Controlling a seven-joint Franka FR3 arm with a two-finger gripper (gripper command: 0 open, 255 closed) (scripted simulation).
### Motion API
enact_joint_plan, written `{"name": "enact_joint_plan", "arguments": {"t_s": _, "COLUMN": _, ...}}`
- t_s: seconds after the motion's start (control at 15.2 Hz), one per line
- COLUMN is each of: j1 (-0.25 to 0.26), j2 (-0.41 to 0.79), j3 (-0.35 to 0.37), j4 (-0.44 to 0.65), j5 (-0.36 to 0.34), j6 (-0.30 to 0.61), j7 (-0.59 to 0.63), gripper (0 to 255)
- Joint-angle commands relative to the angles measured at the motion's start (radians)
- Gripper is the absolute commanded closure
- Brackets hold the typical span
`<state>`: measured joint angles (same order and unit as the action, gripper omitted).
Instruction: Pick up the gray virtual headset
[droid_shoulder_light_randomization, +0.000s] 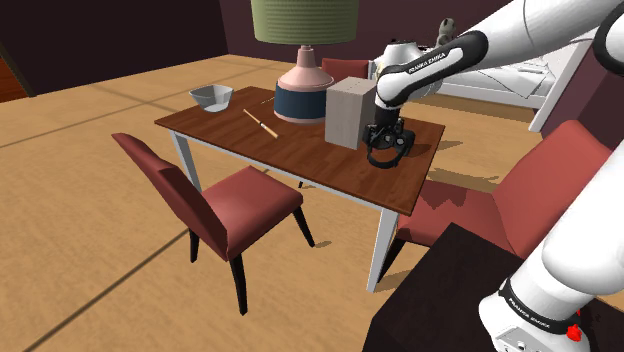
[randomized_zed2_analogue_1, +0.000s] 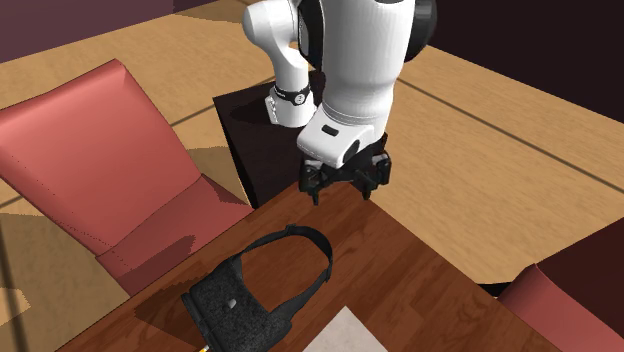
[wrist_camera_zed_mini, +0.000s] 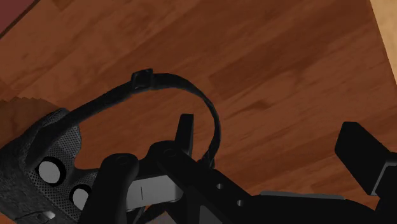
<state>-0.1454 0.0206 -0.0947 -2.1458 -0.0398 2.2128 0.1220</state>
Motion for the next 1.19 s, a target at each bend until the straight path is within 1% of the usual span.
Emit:
{"name": "enact_joint_plan", "arguments": {"t_s": 0.0, "j1": -0.007, "j2": 0.07, "j3": -0.007, "j4": 0.051, "j5": 0.0, "j6": 0.033, "j7": 0.011, "gripper": 0}}
{"name": "enact_joint_plan", "arguments": {"t_s": 0.4, "j1": -0.034, "j2": 0.268, "j3": -0.03, "j4": 0.223, "j5": 0.01, "j6": 0.097, "j7": 0.028, "gripper": 0}}
{"name": "enact_joint_plan", "arguments": {"t_s": 0.86, "j1": -0.037, "j2": 0.319, "j3": -0.027, "j4": 0.195, "j5": 0.015, "j6": 0.177, "j7": 0.028, "gripper": 0}}
{"name": "enact_joint_plan", "arguments": {"t_s": 0.99, "j1": -0.037, "j2": 0.324, "j3": -0.027, "j4": 0.193, "j5": 0.016, "j6": 0.184, "j7": 0.028, "gripper": 0}}
{"name": "enact_joint_plan", "arguments": {"t_s": 1.06, "j1": -0.037, "j2": 0.325, "j3": -0.027, "j4": 0.194, "j5": 0.016, "j6": 0.183, "j7": 0.028, "gripper": 255}}
{"name": "enact_joint_plan", "arguments": {"t_s": 1.12, "j1": -0.037, "j2": 0.325, "j3": -0.027, "j4": 0.194, "j5": 0.016, "j6": 0.183, "j7": 0.028, "gripper": 255}}
